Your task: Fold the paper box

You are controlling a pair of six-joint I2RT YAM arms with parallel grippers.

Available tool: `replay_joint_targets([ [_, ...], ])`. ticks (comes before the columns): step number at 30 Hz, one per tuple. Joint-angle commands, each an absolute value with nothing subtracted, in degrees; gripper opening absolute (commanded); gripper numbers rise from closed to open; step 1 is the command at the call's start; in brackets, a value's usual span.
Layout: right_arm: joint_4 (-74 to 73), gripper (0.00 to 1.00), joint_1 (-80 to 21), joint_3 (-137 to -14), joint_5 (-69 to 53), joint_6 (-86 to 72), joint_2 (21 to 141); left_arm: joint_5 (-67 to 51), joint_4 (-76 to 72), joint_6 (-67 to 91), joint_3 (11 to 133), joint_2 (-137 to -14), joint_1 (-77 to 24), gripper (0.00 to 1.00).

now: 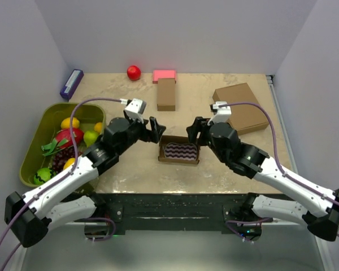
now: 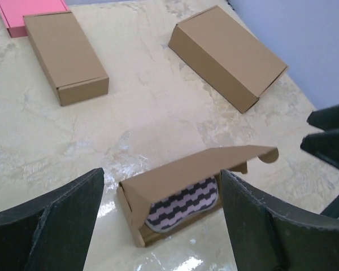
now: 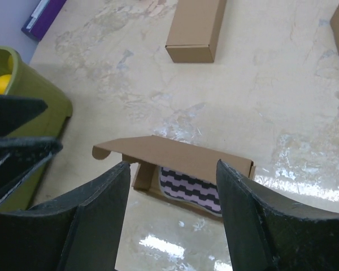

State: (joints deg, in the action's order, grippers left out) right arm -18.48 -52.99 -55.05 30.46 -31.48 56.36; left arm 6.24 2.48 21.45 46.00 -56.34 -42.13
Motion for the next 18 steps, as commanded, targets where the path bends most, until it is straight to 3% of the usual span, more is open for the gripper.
replay_joint_targets([
  [1, -13.63, 0.62, -53.26, -59.06, 30.85, -29.10, 62.04, 0.44, 1.50, 20.57, 51.32, -63.09, -39.20, 0.87],
  [9, -10.90, 0.59, -52.47, -61.88, 30.06, -28.39, 73.64, 1.67, -2.28, 20.22, 52.48, -72.42, -37.62, 0.83],
  [18, -9.32, 0.59, -52.47, -56.17, 26.55, -32.51, 74.53, 2.99, -3.60, 20.57, 46.42, -73.48, -37.62, 0.83],
])
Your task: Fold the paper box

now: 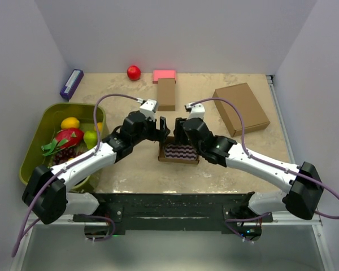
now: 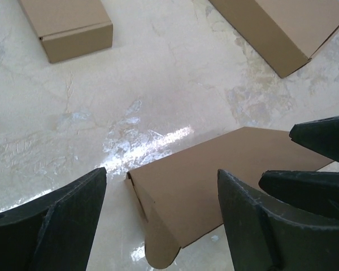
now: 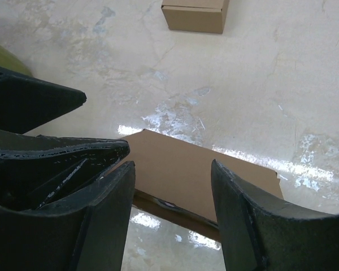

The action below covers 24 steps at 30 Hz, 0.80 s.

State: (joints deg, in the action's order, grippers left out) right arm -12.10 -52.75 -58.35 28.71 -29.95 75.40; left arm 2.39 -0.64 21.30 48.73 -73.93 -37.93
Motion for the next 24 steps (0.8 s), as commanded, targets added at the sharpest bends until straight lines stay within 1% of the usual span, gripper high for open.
replay_joint_targets([
  [1, -9.23, 0.58, -52.47, -55.64, 25.85, -33.04, 74.53, 3.08, -3.69, 20.91, 45.88, -73.30, -37.62, 0.83],
  [8, -8.61, 0.58, -52.47, -50.72, 24.35, -36.38, 73.39, 2.46, -6.24, 22.50, 40.61, -73.04, -37.62, 0.82],
  [24, -8.09, 0.57, -52.47, -46.67, 23.56, -39.55, 73.74, 2.46, -7.65, 25.05, 34.63, -73.30, -37.71, 0.80],
])
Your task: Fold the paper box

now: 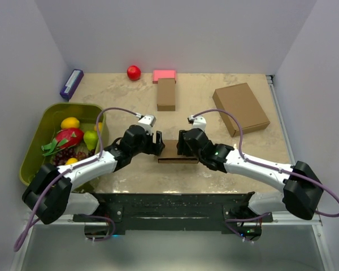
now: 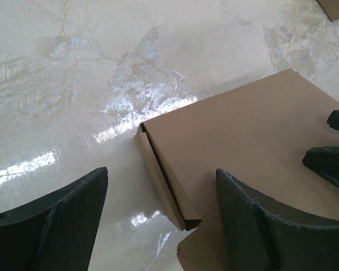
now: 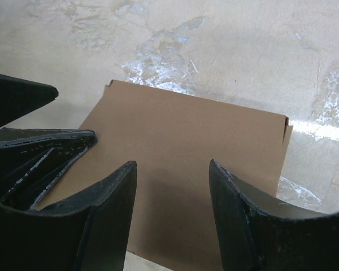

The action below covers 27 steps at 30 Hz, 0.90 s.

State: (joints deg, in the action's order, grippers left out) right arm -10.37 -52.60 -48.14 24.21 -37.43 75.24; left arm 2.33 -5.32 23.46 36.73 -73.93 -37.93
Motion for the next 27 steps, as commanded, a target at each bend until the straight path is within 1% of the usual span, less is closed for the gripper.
replay_joint_targets([
  [1, -8.09, 0.57, -52.38, -45.89, 23.03, -39.72, 73.65, 2.46, -7.73, 25.22, 34.19, -73.30, -37.71, 0.80],
  [10, -7.29, 0.57, -52.47, -42.10, 21.80, -41.66, 73.65, 2.20, -8.79, 25.84, 31.03, -73.39, -37.71, 0.79],
  [14, -9.83, 0.57, -52.47, -43.32, 22.32, -41.31, 73.39, 2.29, -8.70, 26.01, 30.94, -72.69, -37.71, 0.79],
  [19, -15.63, 0.65, -52.47, -47.81, 23.29, -38.85, 70.05, 0.88, -8.61, 27.33, 31.46, -69.35, -37.71, 0.79],
  [22, -21.95, 0.67, -51.60, -50.18, 24.96, -37.44, 69.70, 0.53, -8.35, 28.65, 30.85, -67.33, -37.71, 0.79],
  [23, -22.76, 0.67, -49.76, -50.53, 24.18, -36.31, 69.87, 0.61, -8.44, 29.26, 30.59, -66.54, -37.71, 0.79],
  [24, -23.02, 0.67, -48.35, -50.28, 20.95, -35.78, 69.87, 0.62, -8.61, 29.62, 30.32, -66.10, -37.71, 0.79],
  [27, -19.61, 0.66, -42.81, -47.13, 13.65, -32.79, 68.73, 0.35, -9.05, 30.76, 28.83, -65.22, -37.71, 0.79],
])
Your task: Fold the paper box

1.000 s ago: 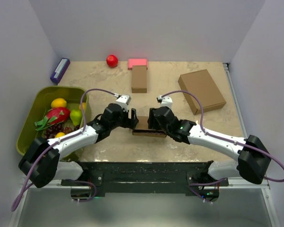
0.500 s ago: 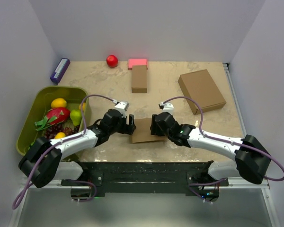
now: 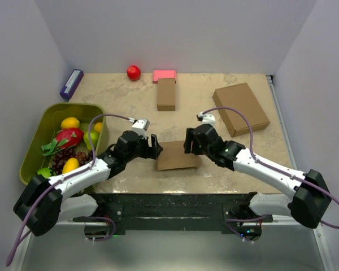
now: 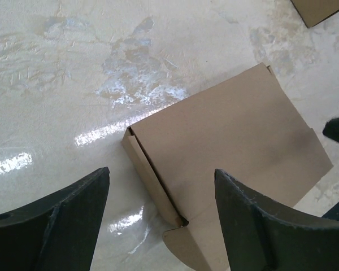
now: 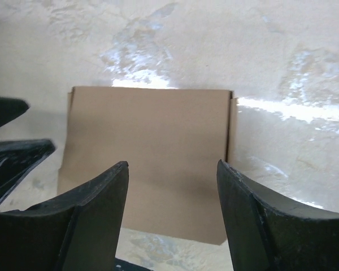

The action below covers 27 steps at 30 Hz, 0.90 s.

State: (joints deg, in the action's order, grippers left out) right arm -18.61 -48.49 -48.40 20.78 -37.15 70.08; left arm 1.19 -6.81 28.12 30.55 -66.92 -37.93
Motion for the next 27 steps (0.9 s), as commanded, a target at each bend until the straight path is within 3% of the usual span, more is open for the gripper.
replay_joint_targets([
  [1, -17.69, 0.66, -41.85, -46.41, 9.62, -32.09, 68.12, 0.35, -8.97, 30.85, 28.22, -65.39, -37.62, 0.79],
  [8, -17.75, 0.68, -40.17, -44.91, 5.62, -30.58, 69.52, 0.26, -9.84, 31.73, 26.11, -66.53, -37.70, 0.78],
  [16, -14.51, 0.57, -38.32, -41.40, 3.87, -31.90, 72.95, 0.26, -10.63, 30.76, 25.23, -68.20, -37.70, 0.77],
  [27, -11.43, 0.55, -38.14, -36.83, 3.43, -32.69, 76.99, 1.14, -10.55, 30.06, 23.73, -70.31, -37.62, 0.76],
])
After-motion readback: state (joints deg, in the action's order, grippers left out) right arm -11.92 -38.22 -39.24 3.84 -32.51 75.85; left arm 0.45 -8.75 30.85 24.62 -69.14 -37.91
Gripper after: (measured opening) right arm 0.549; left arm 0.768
